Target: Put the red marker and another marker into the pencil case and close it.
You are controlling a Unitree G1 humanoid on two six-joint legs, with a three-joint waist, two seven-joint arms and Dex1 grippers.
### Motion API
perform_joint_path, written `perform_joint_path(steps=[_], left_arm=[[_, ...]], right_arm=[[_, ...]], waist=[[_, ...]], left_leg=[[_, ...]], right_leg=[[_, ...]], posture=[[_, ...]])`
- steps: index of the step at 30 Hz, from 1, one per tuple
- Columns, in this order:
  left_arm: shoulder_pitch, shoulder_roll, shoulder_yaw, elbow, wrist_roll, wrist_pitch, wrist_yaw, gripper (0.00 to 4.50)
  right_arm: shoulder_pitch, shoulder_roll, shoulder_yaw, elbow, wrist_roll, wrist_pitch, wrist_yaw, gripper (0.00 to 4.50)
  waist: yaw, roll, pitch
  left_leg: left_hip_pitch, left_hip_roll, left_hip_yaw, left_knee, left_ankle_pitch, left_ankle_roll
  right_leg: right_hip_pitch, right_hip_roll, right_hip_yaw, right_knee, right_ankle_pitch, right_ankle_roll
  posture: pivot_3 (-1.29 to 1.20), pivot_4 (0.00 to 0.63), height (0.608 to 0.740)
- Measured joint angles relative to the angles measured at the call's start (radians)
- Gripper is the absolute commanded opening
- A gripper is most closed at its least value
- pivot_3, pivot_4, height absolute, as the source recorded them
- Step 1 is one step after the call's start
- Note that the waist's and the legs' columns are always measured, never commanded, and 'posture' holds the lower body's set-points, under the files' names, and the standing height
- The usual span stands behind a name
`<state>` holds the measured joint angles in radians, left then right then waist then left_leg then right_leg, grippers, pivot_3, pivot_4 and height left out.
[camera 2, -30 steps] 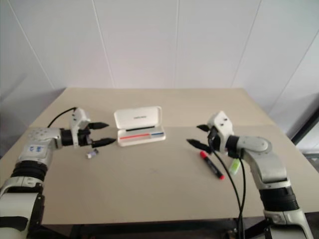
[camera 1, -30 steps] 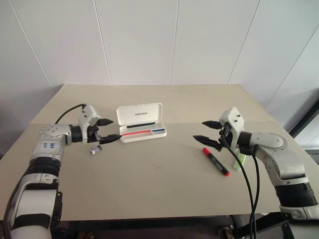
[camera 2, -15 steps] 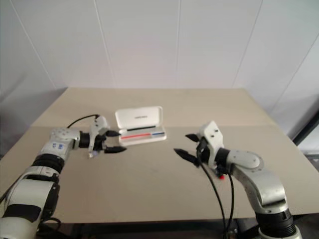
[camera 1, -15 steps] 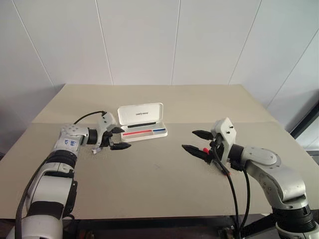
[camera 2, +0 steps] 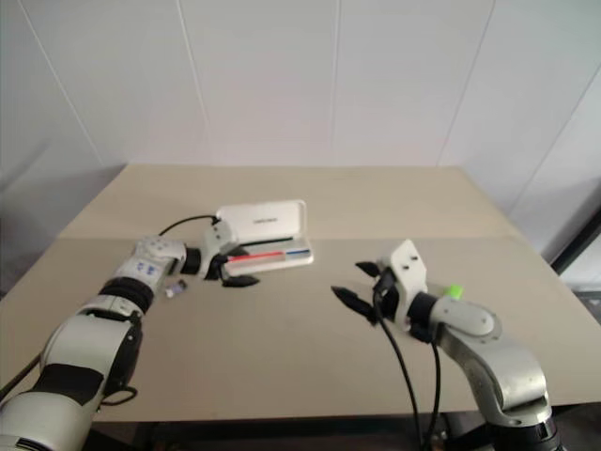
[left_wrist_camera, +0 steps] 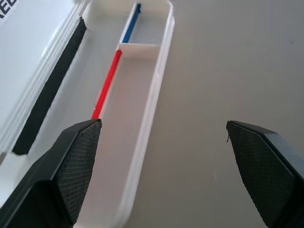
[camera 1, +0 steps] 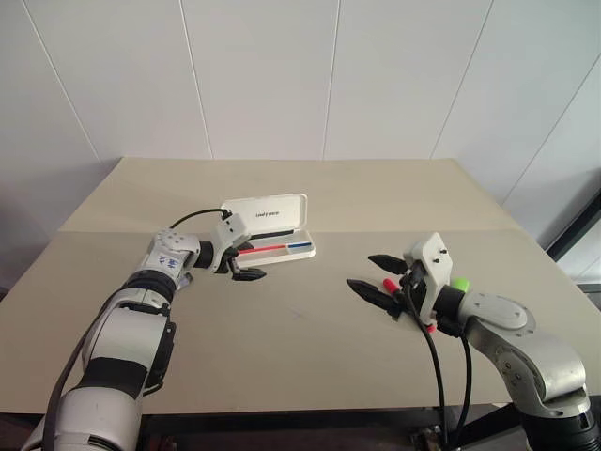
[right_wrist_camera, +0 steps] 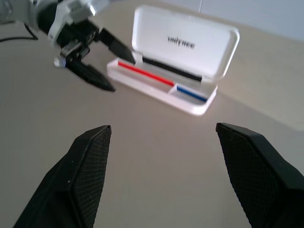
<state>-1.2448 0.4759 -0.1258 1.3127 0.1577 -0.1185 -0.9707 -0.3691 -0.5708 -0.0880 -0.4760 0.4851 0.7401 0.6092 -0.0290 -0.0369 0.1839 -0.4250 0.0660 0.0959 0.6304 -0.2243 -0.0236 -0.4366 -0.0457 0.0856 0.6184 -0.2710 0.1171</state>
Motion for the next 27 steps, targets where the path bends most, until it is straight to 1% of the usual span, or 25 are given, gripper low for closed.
perform_joint_path(steps=[4, 16, 17, 18, 27], left_arm=[[-0.007, -0.023, -0.002, 0.013, 0.017, 0.012, 0.026, 4.49], [-0.009, -0.044, -0.004, 0.039, 0.073, 0.083, 0.156, 4.49], [-0.01, -0.046, -0.004, 0.039, 0.076, 0.089, 0.163, 4.11], [-0.01, -0.049, -0.004, 0.039, 0.078, 0.094, 0.168, 3.9], [-0.01, -0.059, 0.003, 0.039, 0.086, 0.12, 0.207, 1.17]], right_arm=[[0.0, -0.007, -0.005, 0.0, 0.0, -0.005, 0.0, 4.5], [0.027, -0.008, -0.008, -0.014, 0.002, -0.014, -0.013, 4.5], [0.028, -0.009, -0.009, -0.015, 0.004, -0.014, -0.014, 4.5], [0.028, -0.01, -0.01, -0.017, 0.007, -0.014, -0.014, 4.5], [0.027, -0.016, -0.028, -0.031, 0.011, -0.013, -0.016, 4.5]], waist=[[-0.001, 0.0, 0.0], [0.001, -0.001, 0.0], [0.001, -0.001, 0.0], [0.001, -0.001, 0.0], [-0.002, -0.001, 0.0]], left_leg=[[0.0, 0.0, 0.0, 0.0, 0.0, 0.0], [0.0, 0.0, 0.0, 0.0, 0.0, 0.0], [0.0, 0.0, 0.0, 0.0, 0.0, 0.0], [0.0, 0.0, 0.0, 0.001, 0.0, 0.0], [0.003, 0.0, -0.001, 0.003, 0.0, 0.0]], right_leg=[[0.0, 0.001, 0.0, 0.001, 0.0, 0.0], [0.0, 0.001, 0.0, 0.001, 0.0, 0.0], [0.0, 0.001, 0.0, 0.001, 0.0, 0.0], [0.0, 0.001, 0.0, 0.001, 0.0, 0.001], [0.004, 0.001, 0.001, 0.0, -0.001, -0.002]], posture=[[0.0, 0.15, 0.74], [0.0, 0.15, 0.74], [0.0, 0.15, 0.74], [0.0, 0.15, 0.74], [0.0, 0.15, 0.74]])
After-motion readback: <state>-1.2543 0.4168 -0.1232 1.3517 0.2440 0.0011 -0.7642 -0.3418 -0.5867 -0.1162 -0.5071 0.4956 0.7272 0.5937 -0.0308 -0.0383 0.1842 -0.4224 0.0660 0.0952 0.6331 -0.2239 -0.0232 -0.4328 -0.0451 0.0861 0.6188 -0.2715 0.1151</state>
